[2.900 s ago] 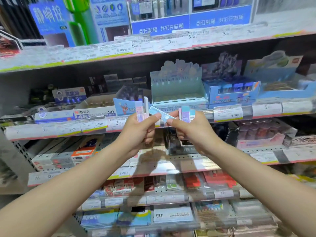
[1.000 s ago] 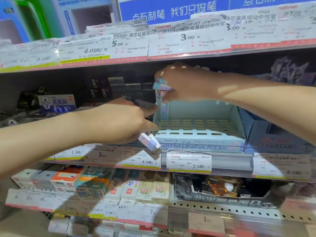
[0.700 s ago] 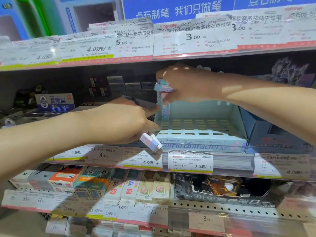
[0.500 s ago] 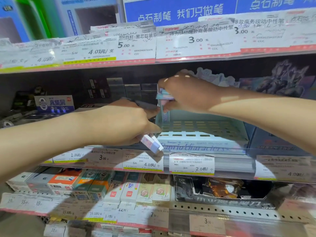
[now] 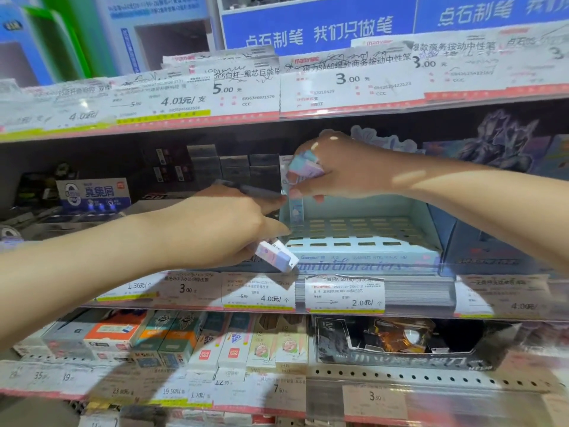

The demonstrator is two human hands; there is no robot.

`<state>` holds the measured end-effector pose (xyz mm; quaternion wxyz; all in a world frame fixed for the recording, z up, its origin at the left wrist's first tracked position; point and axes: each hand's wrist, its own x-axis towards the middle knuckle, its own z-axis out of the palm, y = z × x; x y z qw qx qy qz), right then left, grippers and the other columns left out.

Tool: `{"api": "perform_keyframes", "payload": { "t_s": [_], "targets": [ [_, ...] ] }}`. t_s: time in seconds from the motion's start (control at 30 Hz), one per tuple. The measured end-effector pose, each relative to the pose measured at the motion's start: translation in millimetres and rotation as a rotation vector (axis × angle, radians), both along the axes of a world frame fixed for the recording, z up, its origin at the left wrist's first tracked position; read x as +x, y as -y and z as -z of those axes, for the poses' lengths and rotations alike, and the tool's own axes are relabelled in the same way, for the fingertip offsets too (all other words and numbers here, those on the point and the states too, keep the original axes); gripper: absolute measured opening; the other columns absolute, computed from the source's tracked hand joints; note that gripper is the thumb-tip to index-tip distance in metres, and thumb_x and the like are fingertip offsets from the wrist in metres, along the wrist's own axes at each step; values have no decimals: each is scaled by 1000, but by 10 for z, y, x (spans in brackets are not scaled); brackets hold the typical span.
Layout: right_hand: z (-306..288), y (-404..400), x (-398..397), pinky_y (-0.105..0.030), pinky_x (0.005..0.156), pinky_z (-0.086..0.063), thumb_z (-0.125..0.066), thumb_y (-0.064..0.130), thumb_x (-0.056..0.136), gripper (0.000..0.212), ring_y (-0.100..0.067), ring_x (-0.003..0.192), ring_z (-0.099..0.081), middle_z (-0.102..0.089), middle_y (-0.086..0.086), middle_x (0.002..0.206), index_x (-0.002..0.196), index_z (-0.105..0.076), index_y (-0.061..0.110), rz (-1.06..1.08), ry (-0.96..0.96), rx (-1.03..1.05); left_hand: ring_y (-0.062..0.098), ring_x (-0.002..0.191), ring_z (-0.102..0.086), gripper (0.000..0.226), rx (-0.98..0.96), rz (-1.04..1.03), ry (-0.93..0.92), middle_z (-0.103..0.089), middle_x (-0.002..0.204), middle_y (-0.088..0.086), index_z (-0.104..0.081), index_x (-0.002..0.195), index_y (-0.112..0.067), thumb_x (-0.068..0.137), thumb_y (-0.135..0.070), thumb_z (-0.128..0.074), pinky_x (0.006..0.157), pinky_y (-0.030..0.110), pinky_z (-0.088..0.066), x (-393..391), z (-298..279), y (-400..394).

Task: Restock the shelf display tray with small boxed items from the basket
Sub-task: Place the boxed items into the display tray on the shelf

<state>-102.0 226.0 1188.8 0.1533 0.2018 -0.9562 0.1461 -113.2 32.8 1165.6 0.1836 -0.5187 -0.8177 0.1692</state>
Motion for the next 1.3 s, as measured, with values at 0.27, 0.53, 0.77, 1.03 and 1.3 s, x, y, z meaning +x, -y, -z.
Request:
{"api": "perform_keyframes", "payload": {
  "t_s": [0.27, 0.53, 0.77, 1.03, 1.3],
  "targets": [
    [35, 31, 148, -22, 44, -30, -33, 20, 90, 18, -12, 43, -29, -44, -3, 53, 89, -46, 8, -91, 618, -687, 3, 45, -42, 34, 617, 78, 411, -51, 56, -13, -43, 51, -19, 83, -15, -54, 44, 14, -27, -45, -12, 68],
    [112, 88, 190, -18, 42, -31, -37, 19, 97, 30, -10, 47, -36, -49, -6, 65, 117, -54, 6, -204, 660, -753, 3, 32, -42, 37, 1020, -61, 828, -48, 33, -6, -54, 51, -17, 85, -28, -62, 38, 7, -31, -68, -31, -29],
    [96, 105, 224, -17, 41, -35, -51, 22, 91, 45, -9, 42, -47, -54, 0, 58, 116, -49, -15, -155, 501, -606, 11, 31, -33, 36, 1099, -1, 1056, -46, 45, 3, -51, 64, -4, 88, -30, -57, 35, 18, -28, -168, 45, -90],
    [143, 129, 298, -20, 49, -52, -53, 43, 77, 35, -11, 57, -67, -69, 2, 63, 78, -64, 9, -54, 505, -621, 7, 35, -32, 38, 891, 47, 964, -37, 40, -7, -49, 51, -22, 85, -35, -61, 40, 18, -32, -144, -70, -68],
    [70, -5, 367, -24, 51, -53, -57, 24, 87, 12, -8, 55, -63, -69, 5, 68, 77, -62, 19, 35, 313, -634, 7, 32, -39, 33, 769, -24, 916, -40, 34, -5, -61, 83, -1, 88, -34, -57, 48, 21, -37, -193, -126, -53]
  ]
}}
